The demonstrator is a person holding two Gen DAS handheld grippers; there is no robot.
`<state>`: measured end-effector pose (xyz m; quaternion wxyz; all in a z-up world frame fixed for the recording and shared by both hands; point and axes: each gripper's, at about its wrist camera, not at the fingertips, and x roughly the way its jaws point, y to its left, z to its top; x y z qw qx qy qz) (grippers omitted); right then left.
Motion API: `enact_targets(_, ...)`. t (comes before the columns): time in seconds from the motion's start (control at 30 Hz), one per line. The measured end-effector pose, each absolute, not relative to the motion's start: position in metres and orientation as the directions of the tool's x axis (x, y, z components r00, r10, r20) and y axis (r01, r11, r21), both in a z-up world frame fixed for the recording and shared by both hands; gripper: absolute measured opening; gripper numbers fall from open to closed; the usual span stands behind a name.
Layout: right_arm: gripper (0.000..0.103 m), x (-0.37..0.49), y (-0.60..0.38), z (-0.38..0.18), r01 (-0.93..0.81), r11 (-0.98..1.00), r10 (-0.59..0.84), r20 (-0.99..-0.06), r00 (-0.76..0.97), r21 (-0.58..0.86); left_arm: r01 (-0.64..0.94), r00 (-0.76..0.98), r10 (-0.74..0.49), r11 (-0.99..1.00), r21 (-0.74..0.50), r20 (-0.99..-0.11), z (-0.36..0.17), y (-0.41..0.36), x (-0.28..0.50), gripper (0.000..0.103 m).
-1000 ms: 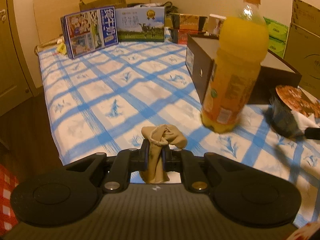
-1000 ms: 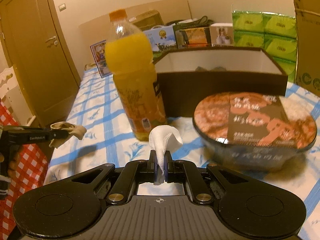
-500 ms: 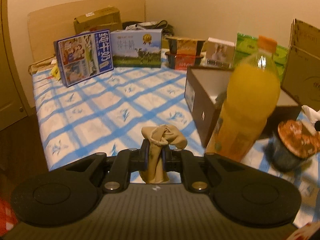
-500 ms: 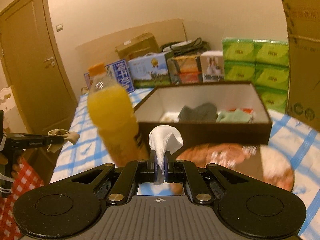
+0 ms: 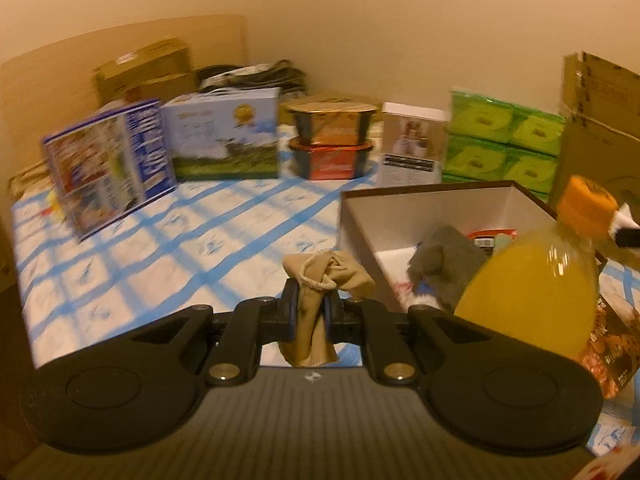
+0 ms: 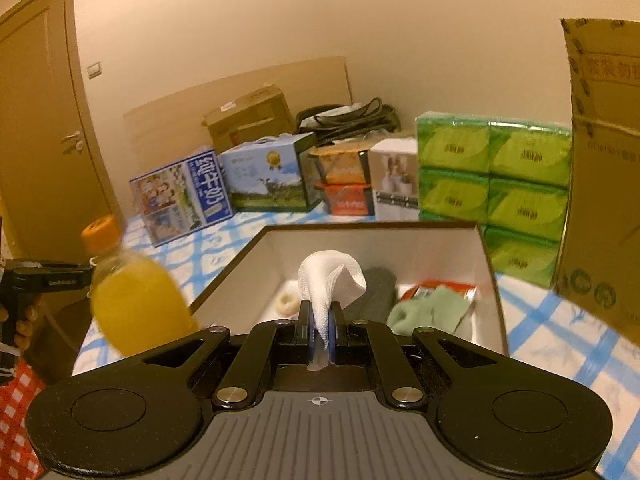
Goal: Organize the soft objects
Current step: 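Carry the sock and tissue over the open box with both grippers, then open both grippers to drop the sock and tissue into the box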
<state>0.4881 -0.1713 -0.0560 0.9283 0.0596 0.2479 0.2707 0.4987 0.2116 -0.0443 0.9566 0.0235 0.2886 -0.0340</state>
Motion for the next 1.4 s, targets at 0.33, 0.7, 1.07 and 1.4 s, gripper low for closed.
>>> enact_targets(0.33, 0.007, 0.558, -0.183, -0.061, -0.453, 0.860, 0.505, -0.503, 0.701, 0.234, 0.212, 0.816, -0.139, 0.975, 0.067, -0.561, -0.046, 0.188, 0.579, 0.011)
enact_targets(0.7, 0.007, 0.638, -0.172, -0.080, -0.473, 0.856, 0.499, -0.578, 0.645, 0.212, 0.366, 0.765, -0.206, 0.919, 0.148, -0.610, -0.074, 0.157, 0.650, 0.011)
enact_targets(1.07, 0.007, 0.705, -0.157, -0.107, -0.433, 0.873, 0.460, -0.674, 0.578, 0.224, 0.442, 0.718, -0.238, 0.882, 0.166, -0.654, -0.097, 0.135, 0.682, 0.011)
enact_targets(1.4, 0.007, 0.722, -0.144, -0.121, -0.431, 0.885, 0.419, -0.708, 0.569, 0.178, 0.436, 0.712, -0.194, 0.875, 0.209, -0.675, -0.109, 0.118, 0.700, 0.023)
